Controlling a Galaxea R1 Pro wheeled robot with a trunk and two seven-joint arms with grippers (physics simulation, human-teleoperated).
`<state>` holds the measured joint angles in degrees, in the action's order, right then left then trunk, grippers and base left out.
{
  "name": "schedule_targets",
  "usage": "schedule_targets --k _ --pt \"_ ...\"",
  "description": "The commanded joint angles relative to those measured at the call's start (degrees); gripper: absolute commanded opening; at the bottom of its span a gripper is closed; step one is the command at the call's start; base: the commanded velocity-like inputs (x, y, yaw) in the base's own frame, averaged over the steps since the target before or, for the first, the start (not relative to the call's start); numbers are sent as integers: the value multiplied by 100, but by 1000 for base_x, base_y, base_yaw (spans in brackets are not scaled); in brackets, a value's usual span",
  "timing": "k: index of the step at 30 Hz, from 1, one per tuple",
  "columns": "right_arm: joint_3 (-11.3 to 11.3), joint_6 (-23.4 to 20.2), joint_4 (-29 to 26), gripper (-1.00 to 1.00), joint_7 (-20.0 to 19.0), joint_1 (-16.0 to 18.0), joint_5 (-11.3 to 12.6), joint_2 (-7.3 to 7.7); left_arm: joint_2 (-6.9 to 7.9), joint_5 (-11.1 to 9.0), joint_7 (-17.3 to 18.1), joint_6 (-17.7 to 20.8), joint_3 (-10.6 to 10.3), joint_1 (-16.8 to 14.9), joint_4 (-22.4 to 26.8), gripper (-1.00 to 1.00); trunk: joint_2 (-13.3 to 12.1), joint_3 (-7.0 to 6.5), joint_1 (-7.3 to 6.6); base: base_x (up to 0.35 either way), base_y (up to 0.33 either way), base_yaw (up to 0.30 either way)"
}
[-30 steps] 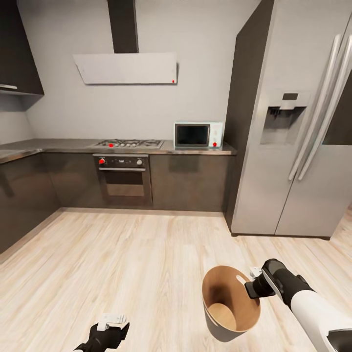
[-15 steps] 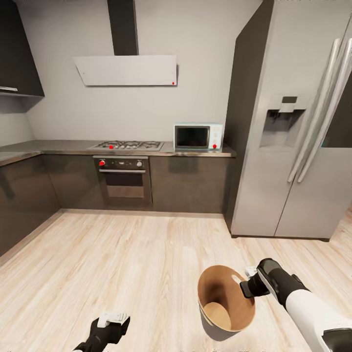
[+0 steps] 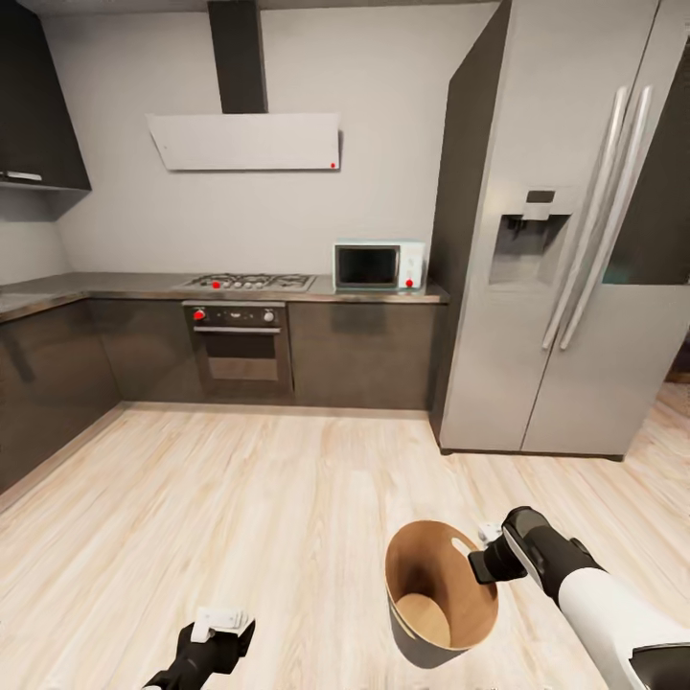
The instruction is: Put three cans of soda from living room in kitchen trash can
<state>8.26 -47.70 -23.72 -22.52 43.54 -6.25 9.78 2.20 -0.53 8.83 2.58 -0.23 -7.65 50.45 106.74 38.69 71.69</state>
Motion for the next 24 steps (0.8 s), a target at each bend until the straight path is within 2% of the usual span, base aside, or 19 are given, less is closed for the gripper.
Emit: schedule_targets --k 1,6,18,24 --pt "-26 -29 -3 -100 -22 4 160 -2 0 -6 4 -11 -5 0 14 100 0 -1 0 -125 -36 0" --pt "-27 -29 -1 -100 -10 3 162 -2 0 6 11 -35 -4 0 3 100 0 -1 0 -78 146 0" --pt "-62 -35 -1 -100 -26 5 176 4 0 5 14 -38 -3 0 0 100 0 -1 0 -94 301 -2" --pt "-83 -37 -1 -100 -25 5 181 6 0 1 14 -38 -3 0 0 100 0 -1 0 -141 310 -156"
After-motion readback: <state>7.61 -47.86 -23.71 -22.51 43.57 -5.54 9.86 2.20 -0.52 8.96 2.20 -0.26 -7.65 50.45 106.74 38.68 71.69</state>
